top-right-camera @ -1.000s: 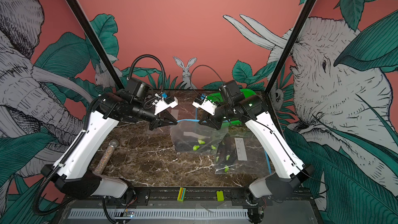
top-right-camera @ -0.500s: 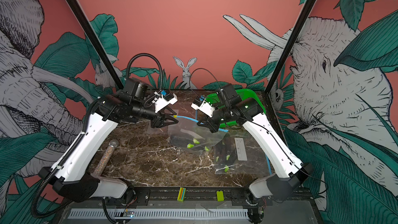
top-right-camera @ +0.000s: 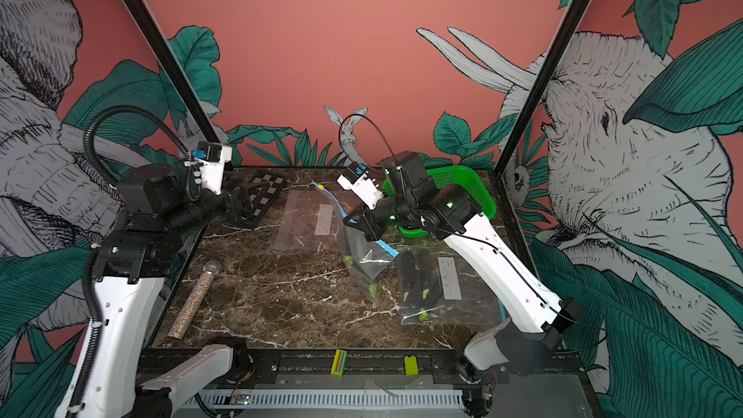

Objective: Place the eggplant in a zip-top bag and seal the zipper
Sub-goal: Place the zipper food storage bag at the center of the board.

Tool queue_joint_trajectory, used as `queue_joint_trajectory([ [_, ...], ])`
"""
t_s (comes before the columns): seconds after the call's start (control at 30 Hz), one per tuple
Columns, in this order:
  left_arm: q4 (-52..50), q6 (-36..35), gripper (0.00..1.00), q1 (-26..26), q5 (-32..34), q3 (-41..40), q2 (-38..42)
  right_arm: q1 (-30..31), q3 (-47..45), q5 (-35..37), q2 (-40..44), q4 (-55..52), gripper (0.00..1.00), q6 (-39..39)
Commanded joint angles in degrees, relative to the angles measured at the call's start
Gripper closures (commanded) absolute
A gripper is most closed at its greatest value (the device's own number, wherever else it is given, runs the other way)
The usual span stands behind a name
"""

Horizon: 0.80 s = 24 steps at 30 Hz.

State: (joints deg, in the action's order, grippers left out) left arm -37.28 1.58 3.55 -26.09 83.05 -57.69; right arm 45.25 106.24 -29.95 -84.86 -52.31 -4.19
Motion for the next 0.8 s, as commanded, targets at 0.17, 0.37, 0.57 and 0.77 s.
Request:
queue_joint_trajectory([
  [0.17, 7.3, 12.3, 0.21, -10.2, -4.8, -7.5, 1.8, 7.2, 4.2, 9.7, -8.4, 11.5, 1.0, -12.9],
  [0.37, 10.4, 14.4, 0.21, -11.1, -7.9, -8.7, 0.6, 8.9, -0.3, 15.9, -7.6, 18.2, 1.0, -19.0],
  [0.57, 12.5, 15.4, 0.23, -11.1, -11.2, -8.9, 0.4, 4.8, -19.5, 20.0, 2.0, 23.9, 1.0, -27.7],
  [0.77, 12.0, 14.8, 0.22, -11.1, -10.5, -10.5, 1.3, 3.1, -36.2, 24.2, 8.4, 24.3, 1.0, -31.2],
])
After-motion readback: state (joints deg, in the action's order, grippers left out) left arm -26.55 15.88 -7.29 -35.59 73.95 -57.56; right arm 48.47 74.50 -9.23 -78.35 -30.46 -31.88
